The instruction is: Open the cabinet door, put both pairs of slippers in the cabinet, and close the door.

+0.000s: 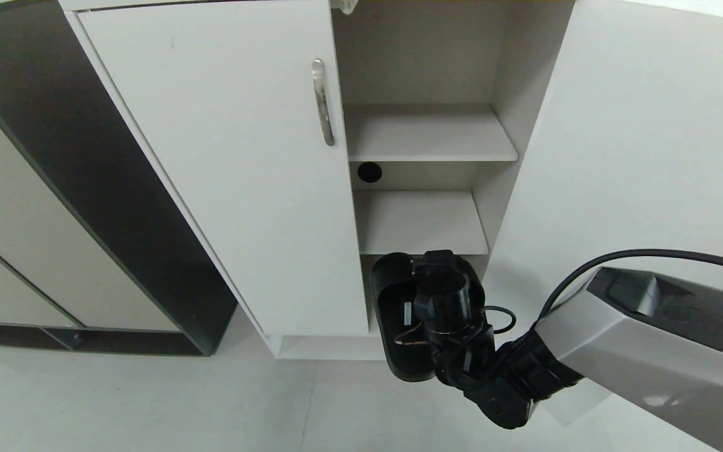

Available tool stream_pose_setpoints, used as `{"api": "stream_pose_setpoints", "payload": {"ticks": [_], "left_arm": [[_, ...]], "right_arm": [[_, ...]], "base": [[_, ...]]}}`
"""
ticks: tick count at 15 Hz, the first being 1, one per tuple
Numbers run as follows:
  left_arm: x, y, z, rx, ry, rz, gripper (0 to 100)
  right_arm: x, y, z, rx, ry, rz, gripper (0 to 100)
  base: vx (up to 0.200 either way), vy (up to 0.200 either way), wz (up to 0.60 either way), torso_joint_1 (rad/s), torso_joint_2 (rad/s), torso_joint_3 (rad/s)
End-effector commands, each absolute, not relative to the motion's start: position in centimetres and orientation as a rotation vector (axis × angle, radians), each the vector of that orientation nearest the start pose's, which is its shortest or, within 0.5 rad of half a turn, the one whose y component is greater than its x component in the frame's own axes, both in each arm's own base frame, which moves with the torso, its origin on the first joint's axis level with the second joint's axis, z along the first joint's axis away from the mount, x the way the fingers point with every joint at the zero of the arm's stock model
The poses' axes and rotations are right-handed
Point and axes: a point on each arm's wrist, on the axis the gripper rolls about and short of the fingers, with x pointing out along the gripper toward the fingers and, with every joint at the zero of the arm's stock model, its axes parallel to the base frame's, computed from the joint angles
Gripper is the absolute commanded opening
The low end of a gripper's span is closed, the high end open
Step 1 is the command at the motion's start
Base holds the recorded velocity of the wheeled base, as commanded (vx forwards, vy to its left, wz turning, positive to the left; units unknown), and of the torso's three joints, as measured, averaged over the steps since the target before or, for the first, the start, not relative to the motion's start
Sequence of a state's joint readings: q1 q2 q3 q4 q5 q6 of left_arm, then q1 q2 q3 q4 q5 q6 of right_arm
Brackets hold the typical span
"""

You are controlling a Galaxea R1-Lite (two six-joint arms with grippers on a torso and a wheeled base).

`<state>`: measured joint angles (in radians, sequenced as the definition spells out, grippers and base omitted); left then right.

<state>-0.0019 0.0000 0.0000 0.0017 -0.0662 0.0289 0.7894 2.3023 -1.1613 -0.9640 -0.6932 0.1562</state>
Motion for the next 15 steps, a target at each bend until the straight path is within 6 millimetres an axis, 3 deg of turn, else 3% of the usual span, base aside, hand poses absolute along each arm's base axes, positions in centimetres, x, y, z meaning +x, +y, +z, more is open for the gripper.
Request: {"api": "stream_pose_setpoints", "payload": {"ticks": [1,5,8,15], "left_arm": [[-2.3,-0.1,7.5,0.029,0.002,-0.068,0],[-2.3,-0.1,7.5,0.029,0.002,-0.068,0],[-2.3,-0.1,7.5,0.029,0.002,-0.068,0],[-2.3,-0.1,7.5,0.029,0.002,-0.068,0]], "right_arm": [[31.7,29.9,8.9,0.036,0.091,0.076,0],[31.9,29.0,10.0,0.02,-0.082,0.044,0],[32.3,29.0,8.9,0.009,-0.066,0.029,0],[32.8,28.6,8.2,-0.004,-0.052,0.014,0]], "base": [[0.0,0.0,0.0,0.002,0.0,-0.203],[0.0,0.0,0.0,0.001,0.0,-0.082],[0.0,0.0,0.0,0.0,0.0,0.0],[0.0,0.0,0.0,0.0,0.0,0.0]]}}
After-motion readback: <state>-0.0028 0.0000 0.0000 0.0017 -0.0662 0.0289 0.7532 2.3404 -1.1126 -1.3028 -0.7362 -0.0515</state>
